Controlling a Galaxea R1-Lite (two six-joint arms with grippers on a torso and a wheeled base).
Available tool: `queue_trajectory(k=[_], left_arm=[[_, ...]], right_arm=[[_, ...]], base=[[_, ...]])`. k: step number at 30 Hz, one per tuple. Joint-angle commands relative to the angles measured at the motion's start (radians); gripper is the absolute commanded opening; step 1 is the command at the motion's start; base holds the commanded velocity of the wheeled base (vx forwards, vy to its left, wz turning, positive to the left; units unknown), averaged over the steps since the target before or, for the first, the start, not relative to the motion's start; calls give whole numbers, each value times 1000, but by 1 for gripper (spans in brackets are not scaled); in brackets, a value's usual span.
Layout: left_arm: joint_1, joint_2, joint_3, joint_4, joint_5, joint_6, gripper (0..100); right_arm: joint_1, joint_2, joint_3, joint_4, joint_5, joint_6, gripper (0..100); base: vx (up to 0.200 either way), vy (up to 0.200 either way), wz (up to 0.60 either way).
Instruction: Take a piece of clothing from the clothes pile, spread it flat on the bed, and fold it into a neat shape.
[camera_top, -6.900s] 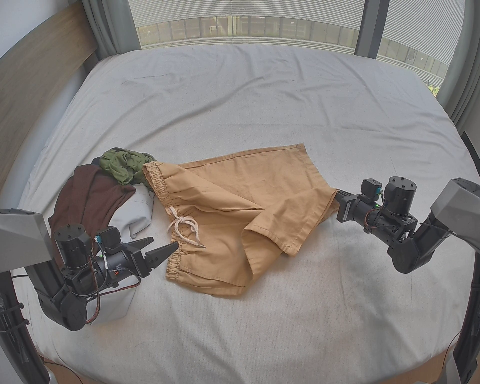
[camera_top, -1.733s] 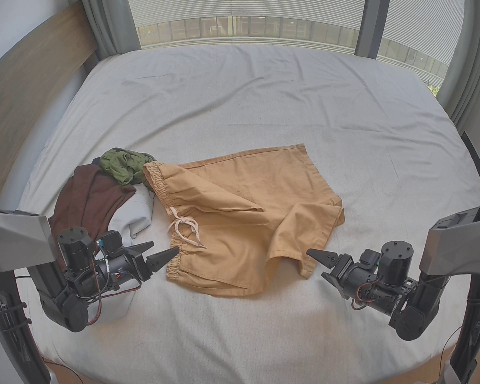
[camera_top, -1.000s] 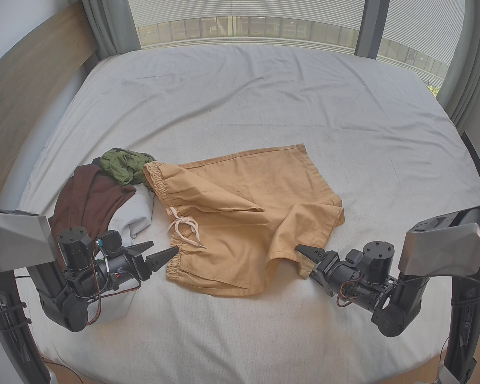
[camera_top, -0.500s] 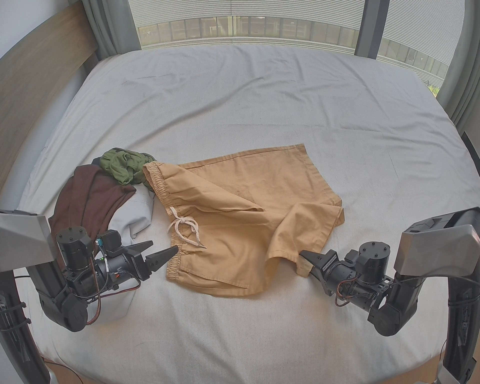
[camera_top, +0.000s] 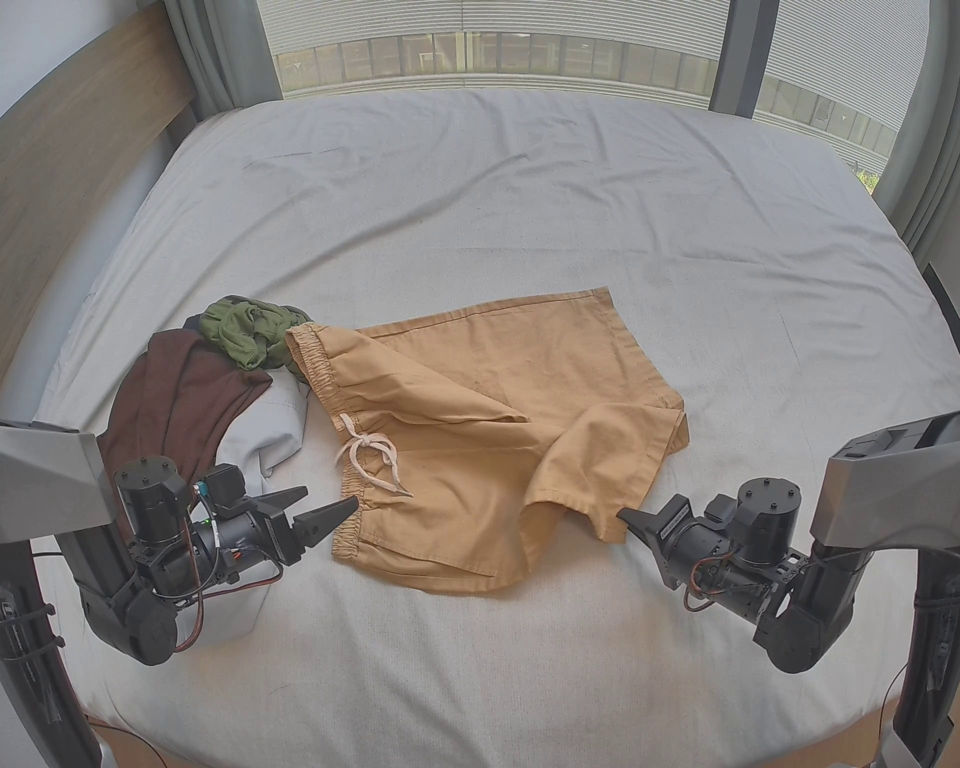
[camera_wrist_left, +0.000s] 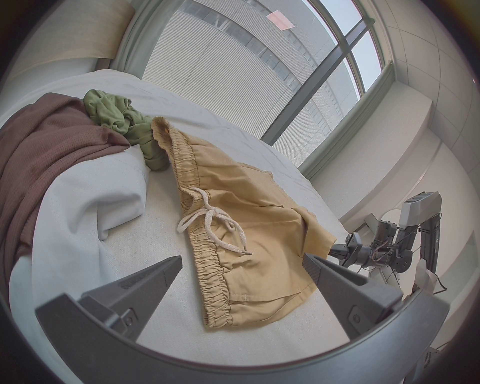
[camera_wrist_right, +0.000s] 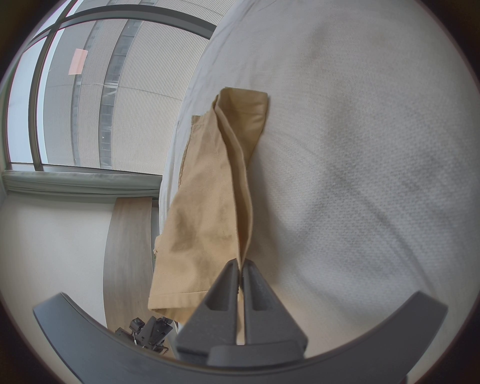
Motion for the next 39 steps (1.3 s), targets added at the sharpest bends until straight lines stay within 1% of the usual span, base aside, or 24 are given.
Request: queue_trajectory(k=[1, 3, 4, 5, 7, 8, 13, 15, 27, 28, 35, 36, 39], left_arm=[[-1, 46, 4, -1, 0, -2, 100], [-1, 46, 4, -1, 0, -2, 100], [-8, 54, 17, 1, 1, -9, 100], [-13, 60, 30, 1, 3, -15, 100], [-19, 69, 33, 1, 5, -28, 100], [-19, 69, 33, 1, 5, -29, 100], [-39, 72, 50, 1, 6, -129, 100], [-42, 77, 50, 1, 8, -155, 100], [-62, 157, 27, 1, 38, -161, 100], [-68, 177, 16, 1, 60, -161, 100], [-79, 181, -15, 1, 64, -164, 100], [-82, 178, -26, 1, 80, -170, 100], [-90, 181, -27, 1, 86, -183, 100]], right_arm=[[-49, -128, 102, 0, 9, -48, 0], [-49, -128, 102, 0, 9, -48, 0], [-91, -145, 152, 0, 14, -123, 0], [-114, -145, 178, 0, 15, -158, 0], [-131, -146, 189, 0, 17, -173, 0], [-132, -146, 191, 0, 17, -173, 0], [-154, -146, 195, 0, 27, -175, 0], [-158, -146, 195, 0, 27, -177, 0], [-175, -148, 195, 0, 27, -177, 0], [-175, -146, 195, 0, 27, -177, 0], [-174, -146, 195, 0, 29, -177, 0], [-174, -146, 195, 0, 29, -177, 0], [-174, -146, 197, 0, 29, -177, 0]], base=[[0, 0, 0], [0, 0, 0], [0, 0, 0], [0, 0, 0], [0, 0, 0], [0, 0, 0], [0, 0, 0], [0, 0, 0], [0, 0, 0], [0, 0, 0], [0, 0, 0], [0, 0, 0], [0, 0, 0]])
